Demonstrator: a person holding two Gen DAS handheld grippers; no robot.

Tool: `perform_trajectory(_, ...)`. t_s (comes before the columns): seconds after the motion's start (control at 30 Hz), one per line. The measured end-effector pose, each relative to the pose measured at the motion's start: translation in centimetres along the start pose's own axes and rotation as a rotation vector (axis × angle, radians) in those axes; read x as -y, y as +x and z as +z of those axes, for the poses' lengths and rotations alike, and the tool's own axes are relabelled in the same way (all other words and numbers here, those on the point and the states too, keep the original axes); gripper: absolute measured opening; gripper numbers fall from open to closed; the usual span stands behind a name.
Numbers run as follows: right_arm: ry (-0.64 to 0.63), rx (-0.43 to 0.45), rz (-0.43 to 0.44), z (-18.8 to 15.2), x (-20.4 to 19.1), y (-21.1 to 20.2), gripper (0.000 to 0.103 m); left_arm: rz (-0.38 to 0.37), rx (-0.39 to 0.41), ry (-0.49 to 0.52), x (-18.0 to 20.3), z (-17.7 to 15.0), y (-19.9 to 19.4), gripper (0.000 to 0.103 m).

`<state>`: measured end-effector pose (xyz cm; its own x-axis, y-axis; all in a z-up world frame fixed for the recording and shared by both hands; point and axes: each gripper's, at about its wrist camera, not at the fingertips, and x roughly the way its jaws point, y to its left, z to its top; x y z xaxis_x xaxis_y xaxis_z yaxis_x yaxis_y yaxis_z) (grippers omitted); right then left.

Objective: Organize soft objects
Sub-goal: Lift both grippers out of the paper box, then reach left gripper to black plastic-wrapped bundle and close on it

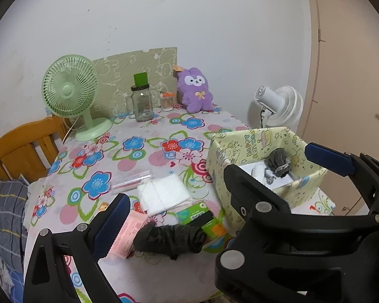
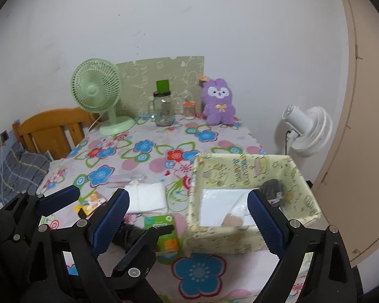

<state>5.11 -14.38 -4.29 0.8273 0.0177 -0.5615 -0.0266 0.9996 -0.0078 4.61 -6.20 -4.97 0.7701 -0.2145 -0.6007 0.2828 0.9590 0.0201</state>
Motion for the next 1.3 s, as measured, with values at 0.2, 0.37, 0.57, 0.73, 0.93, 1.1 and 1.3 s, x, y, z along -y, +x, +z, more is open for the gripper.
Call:
perform_trajectory(0.2, -0.001, -0.032, 0.036, -1.2, -1.4, 0.9, 0.09, 0.013, -0.022, -0.014, -1.4, -1.3, 0.4, 0.099)
perform_trajectory(0.37, -0.005, -0.058, 0.053, -2.1, -2.4, 1.9, 0.087, 0.011, -0.044, -0.028, -2.6, -2.4, 1.2, 0.099)
perform_trajectory(0.57, -0.001, -0.097, 0.065, -3.3, -3.6, 3.2, 0.083, 0.016, -0.077, -0.035, -3.7, -3.6, 2.3, 0.099)
perform_trajectory(0.73, 0.002, -0.115, 0.075, -4.2, -4.4, 4.3, 0.079, 0.024, -0.097, -0.037, -4.6, -4.4, 3.3, 0.099)
perform_trajectory(0.93, 0.019, -0.15, 0.07, -5.3, -4.7, 5.7, 0.079, 0.012, -0.131, -0.034, -5.1, -5.4, 4.7, 0.099)
perform_trajectory(1.1, 0.031, -0.179, 0.053, -5.9, -4.6, 6.9, 0.079, 0.004, -0.159, -0.035, -5.4, -5.9, 6.1, 0.099)
perform_trajectory(1.3, 0.053, -0.217, 0.039, -6.7, -4.2, 8.2, 0.079, -0.025, -0.188, -0.034, -5.2, -6.2, 7.6, 0.094)
